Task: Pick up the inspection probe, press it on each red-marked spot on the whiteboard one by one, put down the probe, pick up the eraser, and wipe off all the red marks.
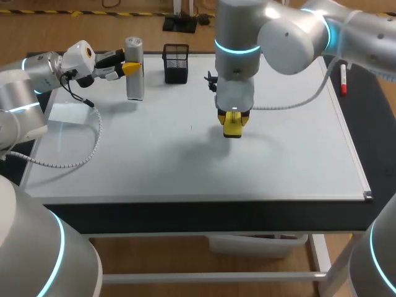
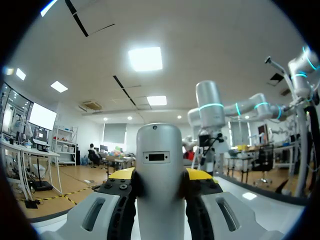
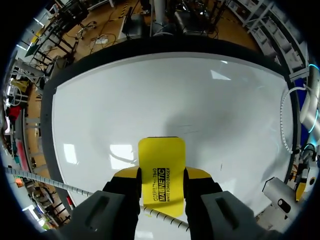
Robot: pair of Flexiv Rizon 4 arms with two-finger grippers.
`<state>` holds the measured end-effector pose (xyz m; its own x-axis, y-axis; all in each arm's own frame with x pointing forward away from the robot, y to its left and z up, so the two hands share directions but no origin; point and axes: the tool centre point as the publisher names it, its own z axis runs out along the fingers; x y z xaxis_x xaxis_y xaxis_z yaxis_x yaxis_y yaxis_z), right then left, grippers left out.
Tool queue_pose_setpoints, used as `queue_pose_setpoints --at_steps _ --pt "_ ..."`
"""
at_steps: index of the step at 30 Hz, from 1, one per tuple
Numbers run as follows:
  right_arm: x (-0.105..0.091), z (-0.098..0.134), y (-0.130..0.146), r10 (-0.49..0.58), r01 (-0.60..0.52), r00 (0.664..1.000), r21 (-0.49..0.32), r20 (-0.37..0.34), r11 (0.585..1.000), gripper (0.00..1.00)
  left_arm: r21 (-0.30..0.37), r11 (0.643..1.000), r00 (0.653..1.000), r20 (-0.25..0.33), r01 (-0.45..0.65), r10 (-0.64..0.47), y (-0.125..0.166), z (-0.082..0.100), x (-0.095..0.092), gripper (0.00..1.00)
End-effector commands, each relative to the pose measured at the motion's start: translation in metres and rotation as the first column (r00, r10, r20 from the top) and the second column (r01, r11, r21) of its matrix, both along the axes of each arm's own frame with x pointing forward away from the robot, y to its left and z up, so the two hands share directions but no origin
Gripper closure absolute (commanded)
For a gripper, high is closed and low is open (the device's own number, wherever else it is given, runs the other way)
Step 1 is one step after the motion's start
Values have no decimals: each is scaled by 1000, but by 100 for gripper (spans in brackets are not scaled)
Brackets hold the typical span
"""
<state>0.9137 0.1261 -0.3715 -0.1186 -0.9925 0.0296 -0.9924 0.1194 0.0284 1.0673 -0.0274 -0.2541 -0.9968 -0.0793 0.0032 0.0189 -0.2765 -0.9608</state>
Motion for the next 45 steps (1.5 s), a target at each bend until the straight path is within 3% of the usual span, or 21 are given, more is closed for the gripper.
queue_pose_setpoints --at_steps 1,16,22,33,45 --pt "1 2 -1 2 -2 1000 -4 -1 1000 100 -2 1000 1000 0 6 -6 1 0 2 100" --pt "5 1 -3 16 -16 1000 3 -6 1000 100 -2 1000 1000 0 6 -6 1 0 2 100" --pt "45 5 -13 19 -19 999 3 28 1000 100 -2 1000 1000 0 6 -6 1 0 2 100" --pt "119 0 -33 39 -39 999 -2 15 999 100 -2 1000 1000 0 6 -6 1 0 2 100" --pt "168 -6 -19 109 -108 993 15 -53 994 100 -2 1000 1000 0 6 -6 1 0 2 100"
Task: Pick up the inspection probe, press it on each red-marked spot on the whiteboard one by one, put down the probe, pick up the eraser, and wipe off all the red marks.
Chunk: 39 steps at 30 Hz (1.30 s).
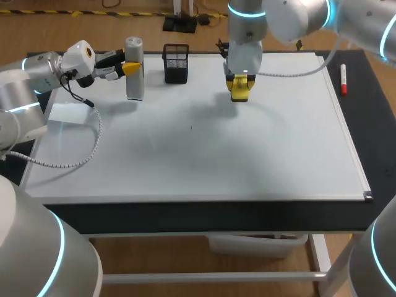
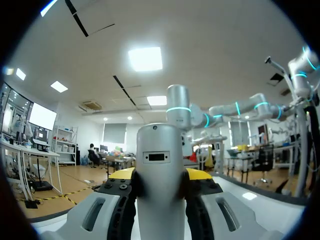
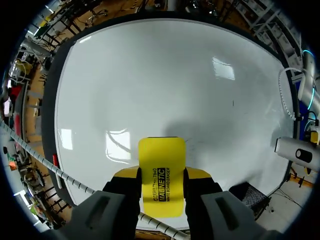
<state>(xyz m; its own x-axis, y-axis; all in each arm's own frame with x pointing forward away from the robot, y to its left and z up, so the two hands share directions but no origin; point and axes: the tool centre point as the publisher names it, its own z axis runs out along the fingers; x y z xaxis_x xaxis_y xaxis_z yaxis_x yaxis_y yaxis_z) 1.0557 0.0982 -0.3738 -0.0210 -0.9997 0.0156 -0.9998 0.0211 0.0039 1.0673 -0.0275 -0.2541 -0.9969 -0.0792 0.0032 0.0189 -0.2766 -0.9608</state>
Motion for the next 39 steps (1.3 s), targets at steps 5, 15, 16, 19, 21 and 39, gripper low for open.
queue_pose_setpoints --at_steps 5,15,16,19,21,39 --pt "43 -7 16 27 -25 995 16 -100 1000 100 -2 1000 1000 0 6 -6 1 0 2 100" --pt "73 -13 27 38 -38 991 2 -126 999 100 -2 1000 1000 0 6 -6 1 0 2 100" --pt "75 -14 29 39 -39 991 0 -129 999 100 -2 1000 1000 0 6 -6 1 0 2 100" --pt "83 -16 33 37 -38 990 2 -137 999 100 -2 1000 1000 0 6 -6 1 0 2 100" --pt "87 -16 36 39 -39 990 3 -139 999 100 -2 1000 1000 0 6 -6 1 0 2 100" --pt "110 -29 51 35 -35 986 5 -163 999 100 -2 1000 1000 0 6 -6 1 0 2 100"
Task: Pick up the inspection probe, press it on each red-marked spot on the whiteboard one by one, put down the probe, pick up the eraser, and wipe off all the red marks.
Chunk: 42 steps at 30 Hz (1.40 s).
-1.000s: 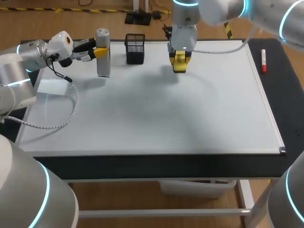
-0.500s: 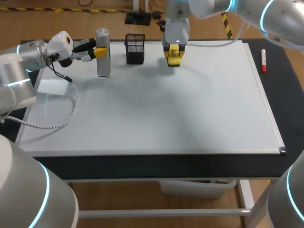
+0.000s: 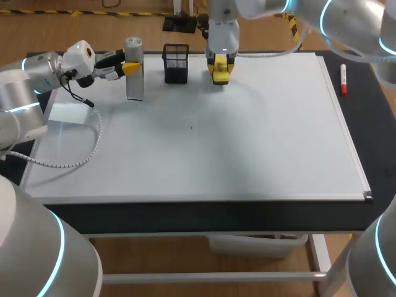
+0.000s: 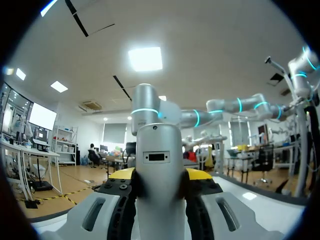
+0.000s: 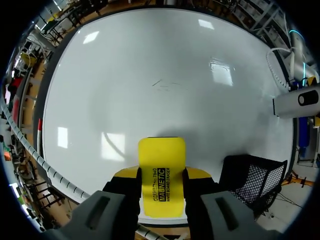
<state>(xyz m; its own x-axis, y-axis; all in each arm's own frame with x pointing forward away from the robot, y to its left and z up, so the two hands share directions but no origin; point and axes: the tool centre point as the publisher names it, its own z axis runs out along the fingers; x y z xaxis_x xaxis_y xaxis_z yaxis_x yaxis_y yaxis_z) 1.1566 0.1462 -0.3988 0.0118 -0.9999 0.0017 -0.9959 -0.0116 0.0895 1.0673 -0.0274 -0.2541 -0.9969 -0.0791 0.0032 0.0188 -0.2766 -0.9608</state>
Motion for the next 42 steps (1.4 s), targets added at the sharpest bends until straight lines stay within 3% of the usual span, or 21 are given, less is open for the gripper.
queue_pose_setpoints --at_steps 1,42 --pt "10 -4 3 3 -4 997 -14 -78 1000 100 -2 1000 1000 0 6 -6 1 0 2 100" --pt "15 -25 -6 6 -8 999 -46 -49 999 100 -2 1000 1000 0 6 -6 1 0 2 100"
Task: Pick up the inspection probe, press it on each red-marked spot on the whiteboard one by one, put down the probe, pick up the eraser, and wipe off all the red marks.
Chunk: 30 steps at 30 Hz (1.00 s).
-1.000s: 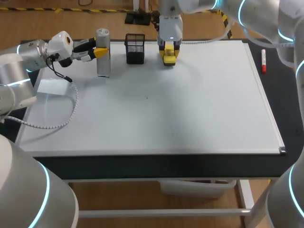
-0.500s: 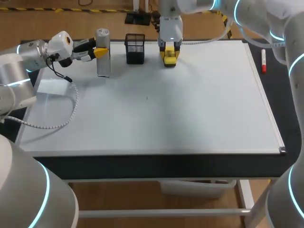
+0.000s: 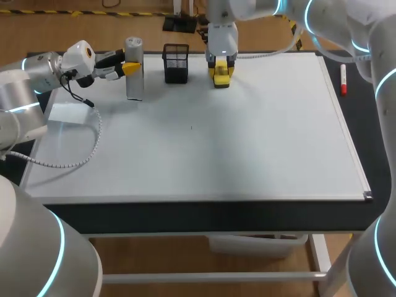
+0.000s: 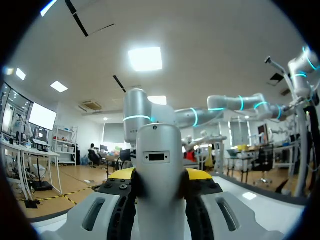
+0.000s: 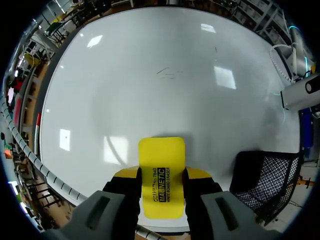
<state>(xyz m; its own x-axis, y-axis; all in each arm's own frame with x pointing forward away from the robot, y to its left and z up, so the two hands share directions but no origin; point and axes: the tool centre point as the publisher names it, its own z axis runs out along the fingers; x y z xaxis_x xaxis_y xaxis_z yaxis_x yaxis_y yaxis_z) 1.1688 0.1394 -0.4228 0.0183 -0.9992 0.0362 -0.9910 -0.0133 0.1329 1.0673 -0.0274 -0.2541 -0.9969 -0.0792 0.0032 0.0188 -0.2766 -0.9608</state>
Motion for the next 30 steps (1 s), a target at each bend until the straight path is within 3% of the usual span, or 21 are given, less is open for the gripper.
queue_pose_setpoints --at_steps 1,3,4,5,6,7,18,25,30 --pt "3 -1 1 1 -1 1000 -12 -6 1000 100 -2 1000 1000 0 6 -6 1 0 2 100" --pt "2 -1 0 -3 3 1000 -22 -6 1000 100 -2 1000 1000 0 6 -6 1 0 2 100" --pt "1 0 0 -3 3 1000 -23 -5 1000 91 -2 1000 1000 0 6 -6 1 0 2 100" --pt "-1 2 -1 -4 4 1000 -16 -2 1000 61 -2 1000 1000 0 6 -6 1 0 2 100" --pt "-1 4 -1 -6 6 1000 -14 0 1000 40 -2 1000 1000 0 6 -6 1 0 2 100" --pt "-2 5 -2 -11 11 1000 -2 8 1000 0 -2 1000 1000 0 6 -6 1 0 2 100" --pt "-6 32 -28 -187 184 982 128 11 975 0 -2 1000 1000 0 6 -6 1 0 2 100" --pt "-9 50 -55 -377 377 925 274 -55 885 0 -2 1000 1000 0 6 -6 1 0 2 100" --pt "-13 71 -71 -463 448 884 378 -55 810 0 -2 1000 1000 0 6 -6 1 0 2 100"
